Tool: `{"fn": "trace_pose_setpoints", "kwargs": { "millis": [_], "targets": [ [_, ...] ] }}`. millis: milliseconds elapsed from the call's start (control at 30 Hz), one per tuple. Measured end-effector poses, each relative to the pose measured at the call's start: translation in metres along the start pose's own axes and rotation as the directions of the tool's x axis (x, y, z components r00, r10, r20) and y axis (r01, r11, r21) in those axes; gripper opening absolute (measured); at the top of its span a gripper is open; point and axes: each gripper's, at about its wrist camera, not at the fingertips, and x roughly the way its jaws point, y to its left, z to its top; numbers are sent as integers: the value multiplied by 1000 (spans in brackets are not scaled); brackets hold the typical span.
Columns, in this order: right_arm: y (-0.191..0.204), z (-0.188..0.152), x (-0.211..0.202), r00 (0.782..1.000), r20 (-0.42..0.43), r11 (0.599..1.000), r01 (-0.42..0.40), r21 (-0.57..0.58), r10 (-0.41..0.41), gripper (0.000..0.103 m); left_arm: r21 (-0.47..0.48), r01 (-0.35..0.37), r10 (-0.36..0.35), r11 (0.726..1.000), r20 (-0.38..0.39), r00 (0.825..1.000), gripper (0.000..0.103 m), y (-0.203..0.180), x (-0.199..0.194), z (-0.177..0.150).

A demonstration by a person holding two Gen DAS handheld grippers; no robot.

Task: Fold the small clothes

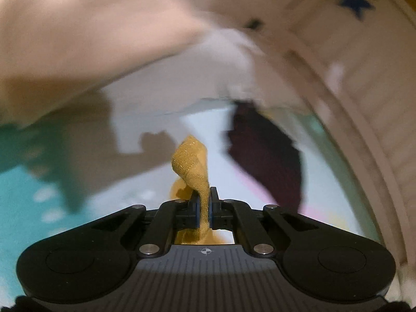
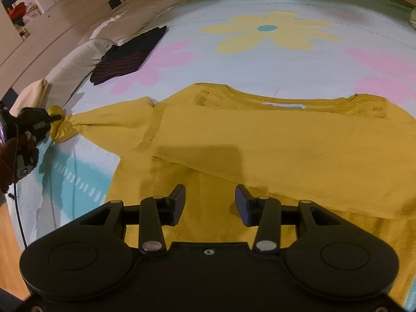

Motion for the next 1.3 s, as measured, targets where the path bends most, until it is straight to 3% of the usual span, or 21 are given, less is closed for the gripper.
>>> {"fn": "trace_pose_setpoints", "kwargs": {
  "millis": [133,300,467,500,600,633,667,733,767,833,900,1067,1100,1200,1300],
  "targets": [
    [-17,4,-13,999,33,998,1,58,-3,53,125,125,-124,984,-11,992,5,-81,-25,-13],
    [-41,10,-37,995,98,991,22,129,-35,53,208,314,-302,926,-91,949,5,-179,-52,-61],
    [-63,11,-56,987,151,983,33,183,-61,53,284,473,-411,834,-253,876,5,-261,-65,-145],
    [-68,11,-60,986,157,980,31,195,-63,53,288,501,-422,816,-296,857,5,-272,-64,-163],
    [-82,11,-66,983,169,972,29,235,-70,53,258,590,-453,765,-434,778,7,-293,-57,-211],
    [-87,10,-68,983,172,968,27,249,-72,53,244,606,-453,758,-471,757,17,-297,-55,-225],
    [-92,11,-68,982,172,964,24,264,-72,53,231,620,-450,750,-510,733,34,-300,-53,-236],
    [-101,10,-69,983,171,956,17,294,-70,53,224,641,-450,734,-546,707,43,-299,-55,-248],
    [-105,9,-68,983,170,952,15,306,-71,53,232,647,-448,727,-553,702,43,-299,-57,-251],
    [-111,9,-67,984,165,947,17,322,-74,53,253,642,-437,724,-551,711,44,-300,-56,-244],
    [-115,11,-64,984,162,942,16,336,-75,53,274,620,-421,735,-533,734,46,-292,-53,-231],
    [-123,11,-54,986,163,922,-23,387,-44,53,385,475,-260,791,-492,831,48,-260,-39,-215],
    [-124,9,-52,987,159,919,-30,393,-36,53,401,445,-225,801,-486,844,48,-252,-31,-215],
    [-123,8,-41,991,131,919,-23,393,-31,53,413,383,-141,826,-506,851,48,-226,-10,-216],
    [-121,6,-28,995,95,924,0,384,-40,53,448,358,-79,819,-529,845,48,-213,8,-221]
  ]
}}
